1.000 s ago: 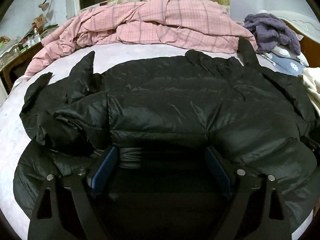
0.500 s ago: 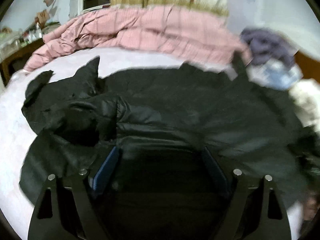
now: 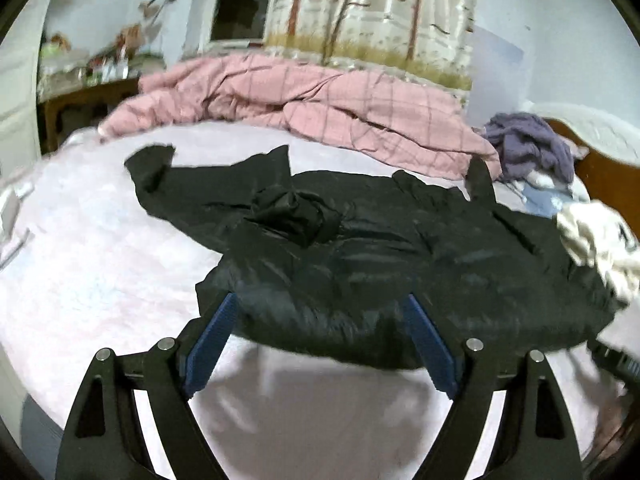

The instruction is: Fold large clothes

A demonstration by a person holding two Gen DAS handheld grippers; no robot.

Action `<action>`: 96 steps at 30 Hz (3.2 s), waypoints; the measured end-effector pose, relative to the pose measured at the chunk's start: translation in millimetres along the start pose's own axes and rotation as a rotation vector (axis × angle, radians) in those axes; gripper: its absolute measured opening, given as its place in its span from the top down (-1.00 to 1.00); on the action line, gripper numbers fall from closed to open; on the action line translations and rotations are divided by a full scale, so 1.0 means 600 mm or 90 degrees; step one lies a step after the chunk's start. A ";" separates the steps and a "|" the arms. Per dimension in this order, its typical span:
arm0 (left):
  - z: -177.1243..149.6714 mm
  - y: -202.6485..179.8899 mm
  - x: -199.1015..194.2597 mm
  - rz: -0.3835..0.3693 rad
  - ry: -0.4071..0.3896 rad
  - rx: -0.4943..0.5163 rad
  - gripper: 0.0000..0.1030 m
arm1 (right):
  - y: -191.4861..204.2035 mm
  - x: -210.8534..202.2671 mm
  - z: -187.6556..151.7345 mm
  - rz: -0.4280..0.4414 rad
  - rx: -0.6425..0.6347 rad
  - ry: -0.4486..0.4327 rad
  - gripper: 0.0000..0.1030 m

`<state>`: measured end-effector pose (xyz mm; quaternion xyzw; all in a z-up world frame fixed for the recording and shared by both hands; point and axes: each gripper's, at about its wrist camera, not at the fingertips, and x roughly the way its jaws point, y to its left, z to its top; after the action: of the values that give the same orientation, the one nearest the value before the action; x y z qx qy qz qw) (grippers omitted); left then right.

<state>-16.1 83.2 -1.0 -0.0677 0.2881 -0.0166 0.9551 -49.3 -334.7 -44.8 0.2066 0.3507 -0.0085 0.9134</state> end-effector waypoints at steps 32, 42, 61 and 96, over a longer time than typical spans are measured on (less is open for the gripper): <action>-0.072 0.025 0.041 -0.108 0.093 -0.150 -0.99 | -0.002 0.050 0.031 -0.009 0.054 -0.017 -0.19; -0.074 0.019 0.037 -0.065 0.077 -0.128 -0.99 | 0.014 0.031 0.024 -0.001 0.014 -0.061 0.80; -0.042 0.079 0.088 -0.103 0.082 -0.261 -0.99 | 0.026 0.045 0.023 -0.032 -0.017 -0.023 0.72; -0.086 0.057 -0.008 -0.008 0.045 -0.101 0.26 | 0.054 -0.088 -0.085 -0.107 -0.115 -0.090 0.82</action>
<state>-48.7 111.1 -45.9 -0.1445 0.3215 -0.0018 0.9358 -116.2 -292.5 -33.0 0.0921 0.3006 -0.0682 0.9468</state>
